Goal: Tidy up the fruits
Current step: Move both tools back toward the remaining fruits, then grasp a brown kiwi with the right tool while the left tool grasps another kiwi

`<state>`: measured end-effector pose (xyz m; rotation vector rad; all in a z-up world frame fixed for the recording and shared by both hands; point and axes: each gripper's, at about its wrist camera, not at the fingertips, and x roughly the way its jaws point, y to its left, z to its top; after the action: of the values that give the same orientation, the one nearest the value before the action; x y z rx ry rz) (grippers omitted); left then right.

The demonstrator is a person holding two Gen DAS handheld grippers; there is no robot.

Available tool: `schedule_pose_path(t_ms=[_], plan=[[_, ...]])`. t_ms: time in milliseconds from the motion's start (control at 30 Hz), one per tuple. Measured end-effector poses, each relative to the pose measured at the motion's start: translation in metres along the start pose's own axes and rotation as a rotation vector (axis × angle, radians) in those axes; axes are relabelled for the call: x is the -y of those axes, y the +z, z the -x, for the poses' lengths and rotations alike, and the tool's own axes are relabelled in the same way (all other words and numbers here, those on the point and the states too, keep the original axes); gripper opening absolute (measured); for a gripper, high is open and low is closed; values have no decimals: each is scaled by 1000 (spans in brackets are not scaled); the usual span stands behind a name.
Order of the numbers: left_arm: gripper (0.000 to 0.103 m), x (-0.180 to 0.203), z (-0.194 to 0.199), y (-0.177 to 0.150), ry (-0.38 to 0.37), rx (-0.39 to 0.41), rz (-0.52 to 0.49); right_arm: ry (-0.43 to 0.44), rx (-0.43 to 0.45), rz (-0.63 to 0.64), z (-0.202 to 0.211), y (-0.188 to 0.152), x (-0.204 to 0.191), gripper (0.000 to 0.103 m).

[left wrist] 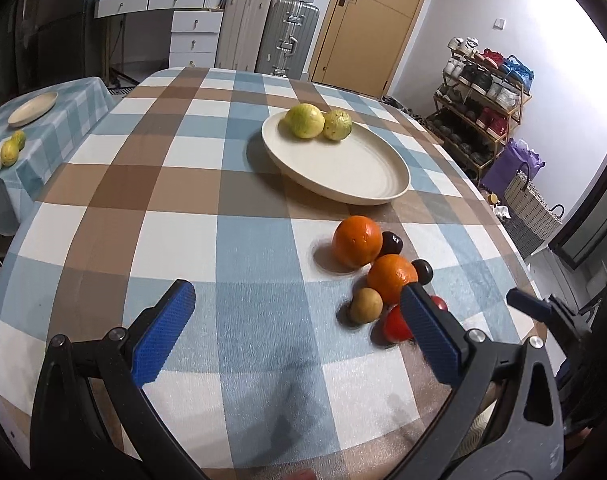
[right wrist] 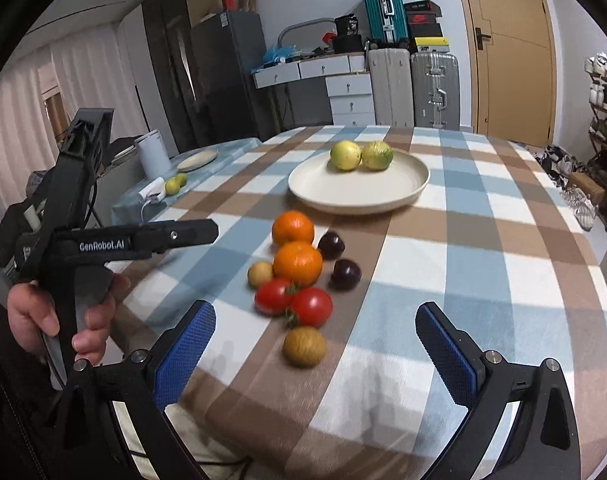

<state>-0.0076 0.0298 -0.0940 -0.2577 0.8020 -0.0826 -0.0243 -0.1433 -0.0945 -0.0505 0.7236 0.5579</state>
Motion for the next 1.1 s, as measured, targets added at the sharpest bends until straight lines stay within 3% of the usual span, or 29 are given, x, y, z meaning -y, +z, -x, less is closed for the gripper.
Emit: schedule_pose_path(t_ms=[400, 467, 600, 667, 933, 1100], plan=[[102, 3, -5, -4, -3, -16, -28, 46, 16, -60, -11, -17, 5, 99], [102, 0, -7, -4, 1, -22, -19, 61, 1, -72, -16, -19, 7, 88], [102, -5, -11, -6, 4, -29, -9, 72, -26, -80, -26, -23, 8, 79], [102, -6, -13, -6, 1, -33, -6, 79, -24, -79, -25, -25, 7, 61], [102, -4, -19, -9, -9, -44, -15, 35, -26, -64, -29, -27, 5, 31], [102, -4, -19, -9, -22, -45, -9, 24, -9, -67, -25, -28, 6, 28]])
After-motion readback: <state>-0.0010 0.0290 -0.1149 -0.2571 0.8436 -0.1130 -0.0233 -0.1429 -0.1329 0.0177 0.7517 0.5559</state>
